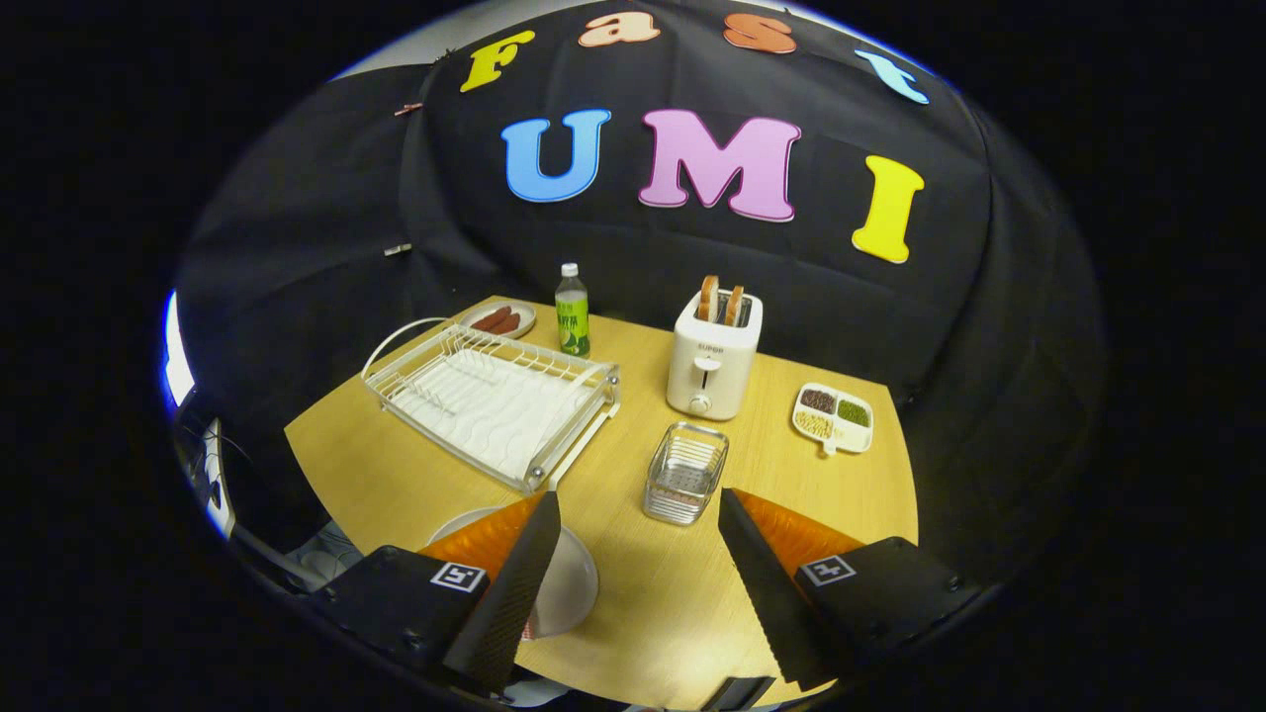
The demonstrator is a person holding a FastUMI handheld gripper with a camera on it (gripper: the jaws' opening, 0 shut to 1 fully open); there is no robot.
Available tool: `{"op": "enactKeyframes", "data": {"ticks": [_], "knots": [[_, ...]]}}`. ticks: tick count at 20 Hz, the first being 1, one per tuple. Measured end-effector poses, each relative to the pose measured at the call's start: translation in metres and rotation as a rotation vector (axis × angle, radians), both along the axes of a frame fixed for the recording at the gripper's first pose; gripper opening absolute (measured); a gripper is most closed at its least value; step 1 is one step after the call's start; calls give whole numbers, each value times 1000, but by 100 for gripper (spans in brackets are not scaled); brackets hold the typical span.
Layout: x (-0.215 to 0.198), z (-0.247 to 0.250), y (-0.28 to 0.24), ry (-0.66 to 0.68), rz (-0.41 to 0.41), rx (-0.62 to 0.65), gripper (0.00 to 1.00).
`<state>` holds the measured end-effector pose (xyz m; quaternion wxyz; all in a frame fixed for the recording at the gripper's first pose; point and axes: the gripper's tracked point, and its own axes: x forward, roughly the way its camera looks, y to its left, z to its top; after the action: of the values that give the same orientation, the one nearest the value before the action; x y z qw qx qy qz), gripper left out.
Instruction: Take the plate from the dish rack, then take the spoon from the basket and place it into the plate.
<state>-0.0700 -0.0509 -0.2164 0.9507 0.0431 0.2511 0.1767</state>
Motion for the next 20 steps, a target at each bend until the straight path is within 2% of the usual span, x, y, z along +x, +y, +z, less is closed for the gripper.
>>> {"op": "enactKeyframes", "data": {"ticks": [12,20], "knots": [[24,152,-81,-371,-168,15,99],[18,199,-116,-486,-236,23,98]]}}
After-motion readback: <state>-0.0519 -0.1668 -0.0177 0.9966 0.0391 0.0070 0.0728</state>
